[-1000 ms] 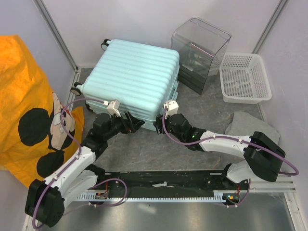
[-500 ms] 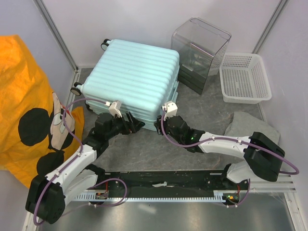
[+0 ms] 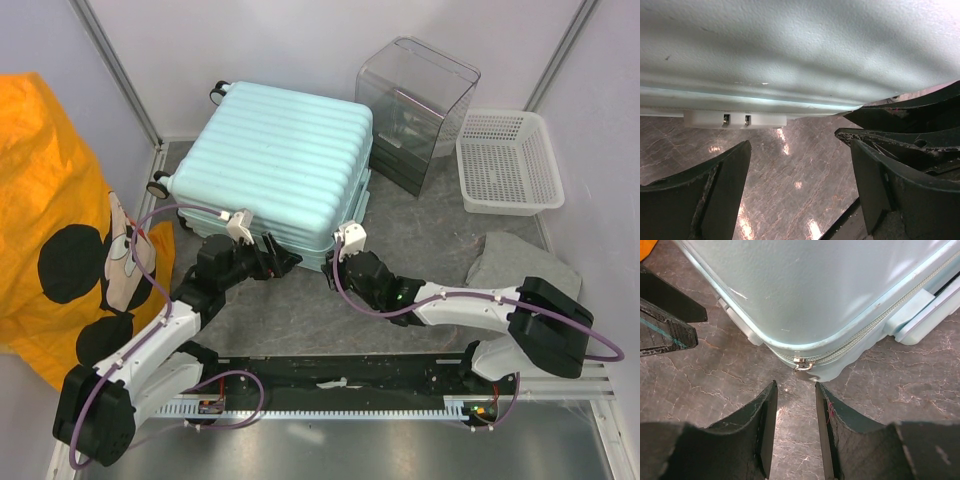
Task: Open, take out, and arrange the luggage
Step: Unzip the luggage at the center of the board.
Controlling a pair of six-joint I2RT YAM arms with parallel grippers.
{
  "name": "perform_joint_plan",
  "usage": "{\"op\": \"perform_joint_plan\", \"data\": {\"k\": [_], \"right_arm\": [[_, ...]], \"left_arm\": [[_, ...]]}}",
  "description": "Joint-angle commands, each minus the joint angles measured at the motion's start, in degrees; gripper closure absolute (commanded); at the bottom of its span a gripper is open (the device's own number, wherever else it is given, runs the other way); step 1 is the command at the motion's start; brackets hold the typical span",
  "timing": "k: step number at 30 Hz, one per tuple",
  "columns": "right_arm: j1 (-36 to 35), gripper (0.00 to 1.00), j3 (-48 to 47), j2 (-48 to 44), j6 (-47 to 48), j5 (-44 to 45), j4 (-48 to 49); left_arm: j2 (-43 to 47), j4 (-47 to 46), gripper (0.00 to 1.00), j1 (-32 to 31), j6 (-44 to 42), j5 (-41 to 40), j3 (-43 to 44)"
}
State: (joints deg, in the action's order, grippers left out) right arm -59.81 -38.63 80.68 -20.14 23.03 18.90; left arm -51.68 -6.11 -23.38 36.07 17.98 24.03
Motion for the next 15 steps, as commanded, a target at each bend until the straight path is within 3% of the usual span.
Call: {"op": "perform_joint_plan", "data": {"k": [1, 15], "right_arm": [[-0.31, 0.56, 0.75, -0.71, 0.54, 0.97, 3.86], [-0.31, 0.56, -3.20, 4.39, 1.42, 3.08, 5.09]], "left_arm": [[0.88, -1.80, 0.12, -0.09, -0.22, 0.83, 0.49], [2.90, -1.54, 0.12, -0.09, -0.21, 0.22, -0.48]]}}
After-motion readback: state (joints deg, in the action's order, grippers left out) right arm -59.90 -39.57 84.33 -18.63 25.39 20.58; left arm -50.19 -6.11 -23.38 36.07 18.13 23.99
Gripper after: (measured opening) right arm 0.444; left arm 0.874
